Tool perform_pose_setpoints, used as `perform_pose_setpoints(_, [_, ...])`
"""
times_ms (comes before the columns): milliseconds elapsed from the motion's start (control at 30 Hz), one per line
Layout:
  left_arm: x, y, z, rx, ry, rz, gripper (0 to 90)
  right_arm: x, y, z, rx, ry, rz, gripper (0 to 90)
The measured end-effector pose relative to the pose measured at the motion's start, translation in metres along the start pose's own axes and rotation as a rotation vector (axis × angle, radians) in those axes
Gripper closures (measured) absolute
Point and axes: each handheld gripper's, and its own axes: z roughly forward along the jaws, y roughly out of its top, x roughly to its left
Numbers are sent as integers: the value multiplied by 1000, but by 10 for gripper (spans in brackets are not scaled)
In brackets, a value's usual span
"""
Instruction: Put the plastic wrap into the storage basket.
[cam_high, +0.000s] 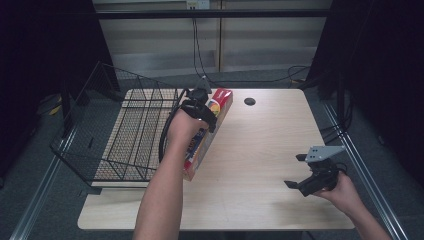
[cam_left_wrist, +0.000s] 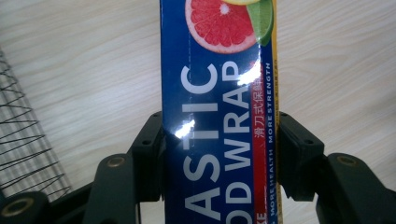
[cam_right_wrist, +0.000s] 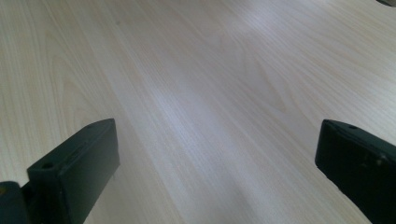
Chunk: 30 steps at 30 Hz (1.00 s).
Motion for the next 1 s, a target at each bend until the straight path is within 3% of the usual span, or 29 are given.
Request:
perform_pose_setpoints(100, [1,1,-3,-14,2,-21,446,0,0,0,1,-1,-2,0])
perform_pose_setpoints(300, [4,2,-13,-9,14,-23,446,1,0,1,5,0,-7,0])
perform_pose_setpoints(467, [6,2,-23,-18,13,-50,446,2,0,1,10,12,-12,0])
perform_pose_setpoints(567, [7,3,-27,-12,24,-40,446,1,0,0,2,13,-10,0])
perform_pose_setpoints(700, [10,3,-35,-25,25,-63,446,1,0,0,13,24,1,0])
perform_pose_setpoints(1000, [18,1,-49,-35,37,-81,445,0,0,-1,3,14,-3,4])
